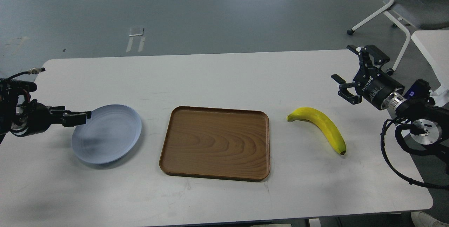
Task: Place banana on plate with both arms
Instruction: 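Grip the plate rim with the left gripper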
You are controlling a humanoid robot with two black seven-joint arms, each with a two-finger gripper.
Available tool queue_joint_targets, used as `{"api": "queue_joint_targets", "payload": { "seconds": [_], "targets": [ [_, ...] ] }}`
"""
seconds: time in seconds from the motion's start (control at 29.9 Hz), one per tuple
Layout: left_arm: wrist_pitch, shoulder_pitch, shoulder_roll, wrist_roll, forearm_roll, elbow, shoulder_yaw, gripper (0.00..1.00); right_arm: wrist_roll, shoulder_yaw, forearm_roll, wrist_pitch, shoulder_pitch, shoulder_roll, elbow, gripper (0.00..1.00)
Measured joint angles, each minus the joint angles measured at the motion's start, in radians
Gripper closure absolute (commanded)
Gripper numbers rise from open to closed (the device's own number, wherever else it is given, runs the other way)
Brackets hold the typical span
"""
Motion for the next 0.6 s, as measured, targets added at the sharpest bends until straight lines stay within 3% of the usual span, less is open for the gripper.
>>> {"api": "queue_joint_targets", "payload": {
  "seconds": [0.4, 0.5, 0.6],
  "targets": [
    [0.006, 0.069, -0.017, 0.0, -0.072, 0.05, 0.01, 0.1, 0.0, 0.001, 0.0, 0.0, -0.003, -0.001, 0.0, 0.0],
    [0.006, 0.074, -0.022, 0.0, -0.073, 0.052, 0.009, 0.16, 0.0, 0.0, 0.0, 0.0, -0.006, -0.001, 0.0, 0.0],
    [0.006, 0.079, -0.026, 0.0, -0.073, 0.052, 0.009, 0.3, 0.0, 0.0, 0.0, 0.0, -0.008, -0.001, 0.0, 0.0]
  ]
}}
